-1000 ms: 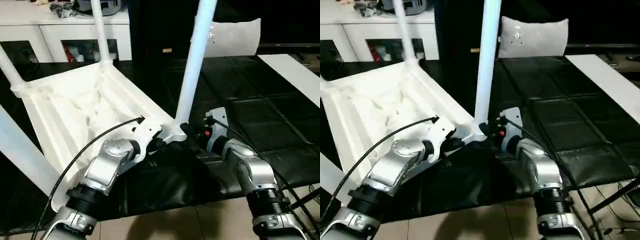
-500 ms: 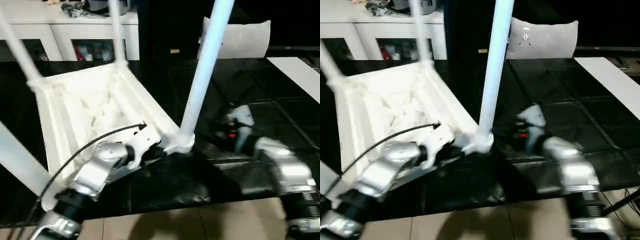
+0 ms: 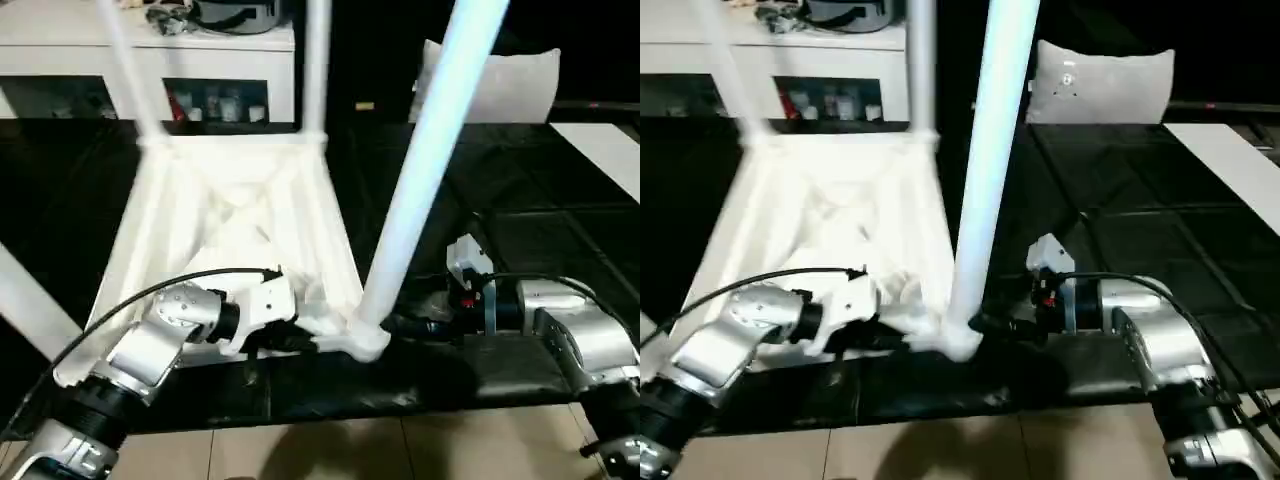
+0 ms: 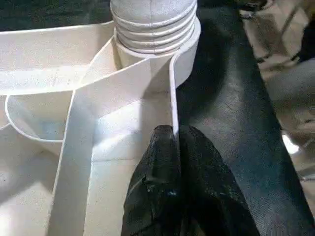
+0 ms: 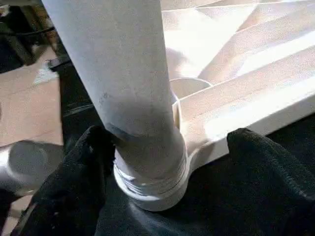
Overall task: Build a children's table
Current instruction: Rotate leg to tighten
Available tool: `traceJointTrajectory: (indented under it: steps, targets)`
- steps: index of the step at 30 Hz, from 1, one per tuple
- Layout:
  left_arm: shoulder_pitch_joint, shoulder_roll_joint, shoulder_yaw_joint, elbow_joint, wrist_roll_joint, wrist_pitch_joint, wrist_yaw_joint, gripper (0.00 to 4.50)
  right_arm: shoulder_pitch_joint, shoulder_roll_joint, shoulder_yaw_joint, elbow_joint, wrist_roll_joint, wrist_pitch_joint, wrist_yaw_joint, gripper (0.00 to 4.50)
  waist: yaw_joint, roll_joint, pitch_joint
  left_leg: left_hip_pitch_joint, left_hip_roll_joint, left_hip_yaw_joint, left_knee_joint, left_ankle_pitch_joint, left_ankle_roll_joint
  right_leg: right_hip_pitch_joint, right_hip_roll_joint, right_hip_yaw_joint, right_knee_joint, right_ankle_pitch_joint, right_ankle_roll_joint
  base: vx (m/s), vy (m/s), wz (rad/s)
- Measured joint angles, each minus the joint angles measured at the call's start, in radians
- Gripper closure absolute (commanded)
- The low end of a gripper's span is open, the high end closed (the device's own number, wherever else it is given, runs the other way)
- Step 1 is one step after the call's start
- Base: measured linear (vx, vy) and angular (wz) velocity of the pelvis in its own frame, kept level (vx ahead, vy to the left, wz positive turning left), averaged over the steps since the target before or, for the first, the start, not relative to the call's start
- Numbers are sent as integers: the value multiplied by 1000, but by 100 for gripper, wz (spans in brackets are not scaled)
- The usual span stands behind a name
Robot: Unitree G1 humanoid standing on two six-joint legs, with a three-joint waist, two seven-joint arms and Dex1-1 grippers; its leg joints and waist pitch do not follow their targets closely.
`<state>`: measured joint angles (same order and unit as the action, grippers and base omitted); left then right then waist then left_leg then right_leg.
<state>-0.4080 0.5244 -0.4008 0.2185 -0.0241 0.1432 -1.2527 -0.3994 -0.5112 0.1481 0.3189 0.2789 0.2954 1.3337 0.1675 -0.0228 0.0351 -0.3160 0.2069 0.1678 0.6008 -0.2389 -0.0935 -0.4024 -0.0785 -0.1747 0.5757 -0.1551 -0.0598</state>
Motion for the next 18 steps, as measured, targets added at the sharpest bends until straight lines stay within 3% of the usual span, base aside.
traceJointTrajectory:
  steps: [13, 14, 18]
  targets:
    - [-19, -2, -9, 35, 0, -34, -29, 450, -29, 61, 35, 54, 31, 6, 68, 198, 5, 0, 0, 0, 0, 0, 0, 0, 0, 0, 0, 0, 1, 0, 0, 0, 0, 0]
    - [-19, -2, -9, 35, 0, -35, -30, 450, -30, 61, 37, 55, 31, 6, 69, 221, 5, 0, 0, 0, 0, 0, 0, 0, 0, 0, 0, 0, 0, 0, 0, 0, 0, 0]
    - [-19, -2, -9, 35, 0, -35, -30, 450, -30, 58, 37, 54, 33, 7, 70, 234, 5, 0, 0, 0, 0, 0, 0, 0, 0, 0, 0, 0, 1, 0, 0, 0, 0, 0]
